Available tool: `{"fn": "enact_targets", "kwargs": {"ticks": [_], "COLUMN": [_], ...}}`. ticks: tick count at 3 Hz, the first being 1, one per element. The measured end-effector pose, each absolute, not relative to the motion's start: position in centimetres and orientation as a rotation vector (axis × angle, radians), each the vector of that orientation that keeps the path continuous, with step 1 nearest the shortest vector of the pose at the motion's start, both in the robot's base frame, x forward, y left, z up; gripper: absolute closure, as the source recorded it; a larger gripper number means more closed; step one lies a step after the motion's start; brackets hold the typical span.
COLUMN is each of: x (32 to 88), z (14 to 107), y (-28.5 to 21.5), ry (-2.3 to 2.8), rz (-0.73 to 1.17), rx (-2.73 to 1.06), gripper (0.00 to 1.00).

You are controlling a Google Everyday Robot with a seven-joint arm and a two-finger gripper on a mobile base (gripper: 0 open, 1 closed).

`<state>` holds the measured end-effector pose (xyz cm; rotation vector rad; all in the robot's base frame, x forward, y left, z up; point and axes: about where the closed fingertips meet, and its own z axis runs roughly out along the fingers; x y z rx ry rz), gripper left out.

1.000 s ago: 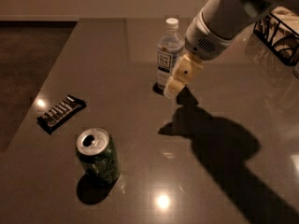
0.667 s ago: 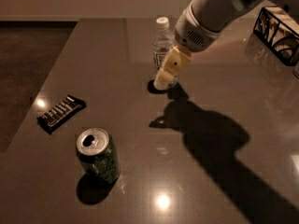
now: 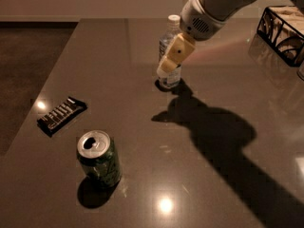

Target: Knock blue plastic bottle over

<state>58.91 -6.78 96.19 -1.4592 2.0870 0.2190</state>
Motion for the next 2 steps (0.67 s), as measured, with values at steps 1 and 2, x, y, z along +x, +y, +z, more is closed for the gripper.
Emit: {"fn": "enact_targets", "kwargs": {"ticks": [1, 2], "x": [59.63, 60.63], "z": [96.39, 96.26], "y": [-6.99, -7.28], "ry": [2.066, 2.047], "rz": [0.240, 0.267], "rx": [-1.435, -1.406], "gripper": [0.00, 0.00]}}
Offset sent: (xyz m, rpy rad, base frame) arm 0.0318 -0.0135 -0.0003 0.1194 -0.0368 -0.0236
